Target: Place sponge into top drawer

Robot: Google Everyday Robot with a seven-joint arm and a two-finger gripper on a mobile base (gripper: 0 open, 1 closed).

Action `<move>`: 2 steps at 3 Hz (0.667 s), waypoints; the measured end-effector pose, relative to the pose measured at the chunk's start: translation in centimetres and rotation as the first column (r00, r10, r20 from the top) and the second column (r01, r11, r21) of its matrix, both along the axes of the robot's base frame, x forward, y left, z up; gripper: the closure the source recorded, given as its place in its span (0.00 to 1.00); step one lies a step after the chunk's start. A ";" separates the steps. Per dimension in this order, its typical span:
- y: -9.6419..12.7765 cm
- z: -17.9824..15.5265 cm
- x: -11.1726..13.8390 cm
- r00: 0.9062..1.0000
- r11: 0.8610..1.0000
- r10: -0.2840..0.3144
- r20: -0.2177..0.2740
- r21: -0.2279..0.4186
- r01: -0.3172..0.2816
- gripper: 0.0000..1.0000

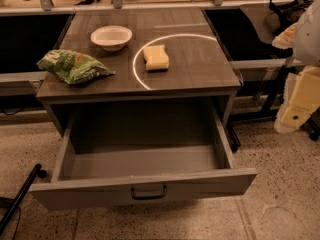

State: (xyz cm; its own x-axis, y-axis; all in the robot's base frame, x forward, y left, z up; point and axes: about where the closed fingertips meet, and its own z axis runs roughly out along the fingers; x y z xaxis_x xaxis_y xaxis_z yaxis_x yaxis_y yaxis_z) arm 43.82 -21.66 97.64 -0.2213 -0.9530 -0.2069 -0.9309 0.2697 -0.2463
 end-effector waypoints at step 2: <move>1.6 -0.6 2.0 1.000 0.995 0.012 0.019 0.100 -0.014 0.00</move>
Offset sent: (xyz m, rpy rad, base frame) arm 0.0597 0.0441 -0.0226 0.2952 -0.0228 0.0395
